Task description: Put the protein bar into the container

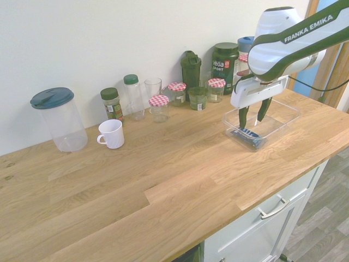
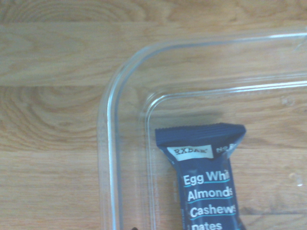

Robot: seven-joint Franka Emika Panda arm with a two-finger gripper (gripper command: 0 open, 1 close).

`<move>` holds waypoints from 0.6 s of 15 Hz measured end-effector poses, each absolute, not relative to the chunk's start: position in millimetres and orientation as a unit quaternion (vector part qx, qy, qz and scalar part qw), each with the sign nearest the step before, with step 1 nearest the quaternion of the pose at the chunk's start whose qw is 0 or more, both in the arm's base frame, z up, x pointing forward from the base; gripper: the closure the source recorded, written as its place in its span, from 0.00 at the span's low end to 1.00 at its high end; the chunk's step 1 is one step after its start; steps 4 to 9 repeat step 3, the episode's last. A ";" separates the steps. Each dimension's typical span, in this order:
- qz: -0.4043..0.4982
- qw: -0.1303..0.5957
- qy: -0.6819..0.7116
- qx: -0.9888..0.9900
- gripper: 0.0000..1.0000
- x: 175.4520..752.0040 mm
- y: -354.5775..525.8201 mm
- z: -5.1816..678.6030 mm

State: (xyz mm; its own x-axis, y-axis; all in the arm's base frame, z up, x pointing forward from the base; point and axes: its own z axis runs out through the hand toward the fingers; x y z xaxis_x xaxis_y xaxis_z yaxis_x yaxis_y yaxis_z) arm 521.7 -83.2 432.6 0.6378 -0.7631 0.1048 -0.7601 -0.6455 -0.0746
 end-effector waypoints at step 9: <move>-0.079 0.021 0.421 -0.903 0.00 492.6 -88.6 465.1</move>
